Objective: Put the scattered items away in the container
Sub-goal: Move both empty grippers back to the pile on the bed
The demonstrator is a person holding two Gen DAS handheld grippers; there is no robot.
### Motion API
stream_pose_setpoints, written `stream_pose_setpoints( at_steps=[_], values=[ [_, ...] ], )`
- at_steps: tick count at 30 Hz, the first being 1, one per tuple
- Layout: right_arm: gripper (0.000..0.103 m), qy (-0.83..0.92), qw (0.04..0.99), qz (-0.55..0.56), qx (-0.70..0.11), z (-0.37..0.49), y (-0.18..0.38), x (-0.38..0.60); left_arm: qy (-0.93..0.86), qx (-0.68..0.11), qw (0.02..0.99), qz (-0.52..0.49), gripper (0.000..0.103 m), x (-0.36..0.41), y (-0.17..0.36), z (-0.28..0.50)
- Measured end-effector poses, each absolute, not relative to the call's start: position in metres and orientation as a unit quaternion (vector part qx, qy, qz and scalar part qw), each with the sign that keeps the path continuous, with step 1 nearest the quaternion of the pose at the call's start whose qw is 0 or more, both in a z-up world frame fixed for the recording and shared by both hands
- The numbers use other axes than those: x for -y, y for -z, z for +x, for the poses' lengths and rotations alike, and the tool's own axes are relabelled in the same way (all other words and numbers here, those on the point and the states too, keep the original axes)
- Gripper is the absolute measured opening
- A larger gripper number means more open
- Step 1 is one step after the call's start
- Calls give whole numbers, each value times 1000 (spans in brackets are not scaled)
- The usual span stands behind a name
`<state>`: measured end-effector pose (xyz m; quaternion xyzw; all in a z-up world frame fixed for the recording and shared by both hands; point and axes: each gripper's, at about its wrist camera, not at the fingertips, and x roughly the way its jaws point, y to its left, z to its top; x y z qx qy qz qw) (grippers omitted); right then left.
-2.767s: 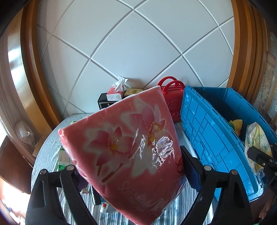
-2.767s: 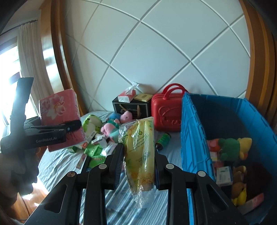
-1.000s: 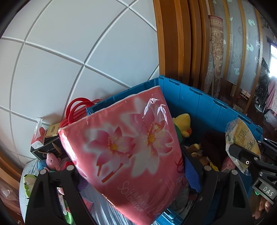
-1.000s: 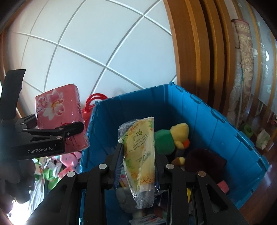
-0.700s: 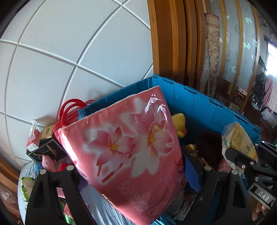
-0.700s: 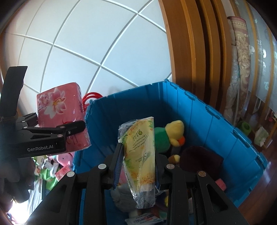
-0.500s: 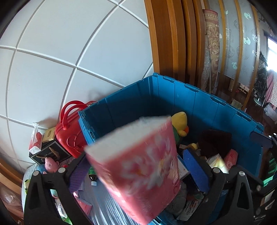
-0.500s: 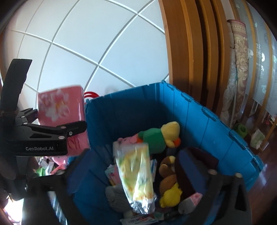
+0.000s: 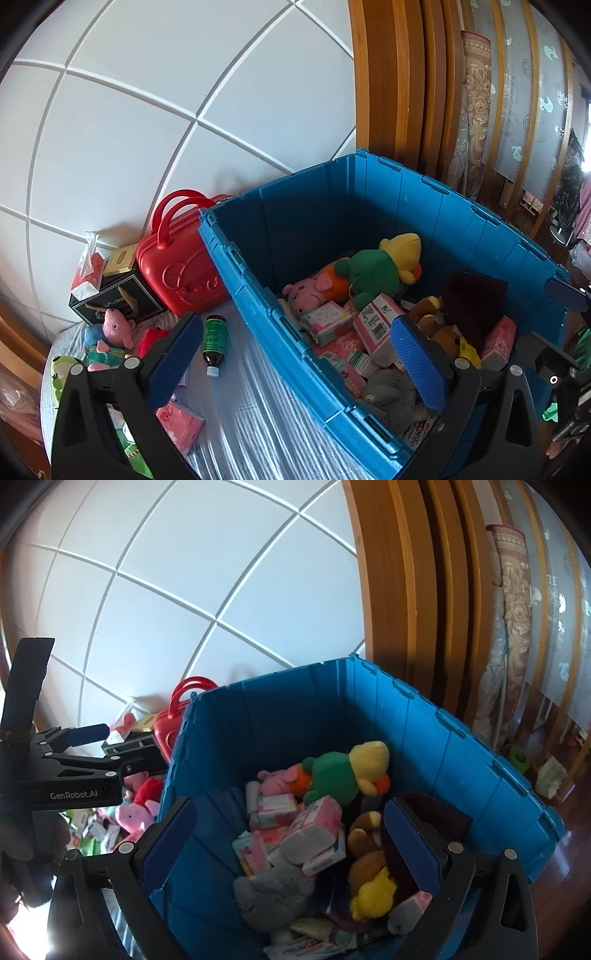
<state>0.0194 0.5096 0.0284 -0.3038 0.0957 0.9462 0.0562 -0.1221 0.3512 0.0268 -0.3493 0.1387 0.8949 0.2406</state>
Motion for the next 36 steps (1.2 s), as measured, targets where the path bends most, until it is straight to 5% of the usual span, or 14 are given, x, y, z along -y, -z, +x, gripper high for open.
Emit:
stream_pose_setpoints(
  at_steps=[20, 36],
  values=[
    [103, -945, -28, -323, -38, -7, -30, -372, -899, -82, 160, -399, 103, -175, 15, -116],
    [103, -920, -87, -382, -17, -36, 23, -236, -879, -39, 81, -469, 103, 5, 90, -119]
  ],
)
